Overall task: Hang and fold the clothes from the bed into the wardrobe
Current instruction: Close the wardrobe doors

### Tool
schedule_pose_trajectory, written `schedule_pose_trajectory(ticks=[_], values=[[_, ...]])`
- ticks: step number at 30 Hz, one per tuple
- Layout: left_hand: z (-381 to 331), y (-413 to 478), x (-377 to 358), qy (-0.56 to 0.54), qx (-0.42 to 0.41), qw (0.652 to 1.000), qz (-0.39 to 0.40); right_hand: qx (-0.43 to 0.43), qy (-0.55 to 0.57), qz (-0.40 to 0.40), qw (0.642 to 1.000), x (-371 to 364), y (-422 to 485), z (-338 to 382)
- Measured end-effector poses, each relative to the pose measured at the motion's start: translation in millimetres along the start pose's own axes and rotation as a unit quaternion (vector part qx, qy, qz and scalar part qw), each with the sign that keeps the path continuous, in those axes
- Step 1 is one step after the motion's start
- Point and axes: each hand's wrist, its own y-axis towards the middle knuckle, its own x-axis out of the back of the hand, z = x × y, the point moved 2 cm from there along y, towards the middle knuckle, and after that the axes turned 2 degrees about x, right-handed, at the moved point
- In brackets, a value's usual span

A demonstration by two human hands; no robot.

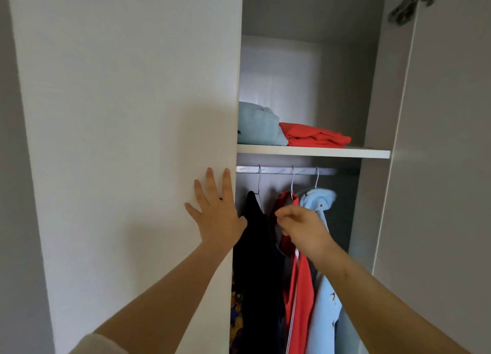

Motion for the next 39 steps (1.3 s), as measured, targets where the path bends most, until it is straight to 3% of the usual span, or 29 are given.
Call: schedule_pose_trajectory(ticks=[9, 20, 25, 32, 39], values=[[-37, -41, 62, -0.166, -0.167, 0.969, 0.077, 0.010, -0.078, -0.098, 0.992, 36, -70, 51], [-157, -128, 113, -0.380, -0.332, 0.839, 0.205, -0.014, -0.148, -0.249, 0.957, 154, -188, 81], [-208, -158, 116, -0.438, -0.356, 0.781, 0.270, -0.038, -0.159, -0.347, 0.923, 209, -225, 87], [-246, -172, 105, -0.451, -0.344, 0.776, 0.278, -0.052, -0.214, -0.413, 0.884, 258, -237, 76], [-256, -165, 96, -0.455, -0.333, 0.776, 0.282, -0.058, -0.232, -0.373, 0.897, 276, -223, 66]])
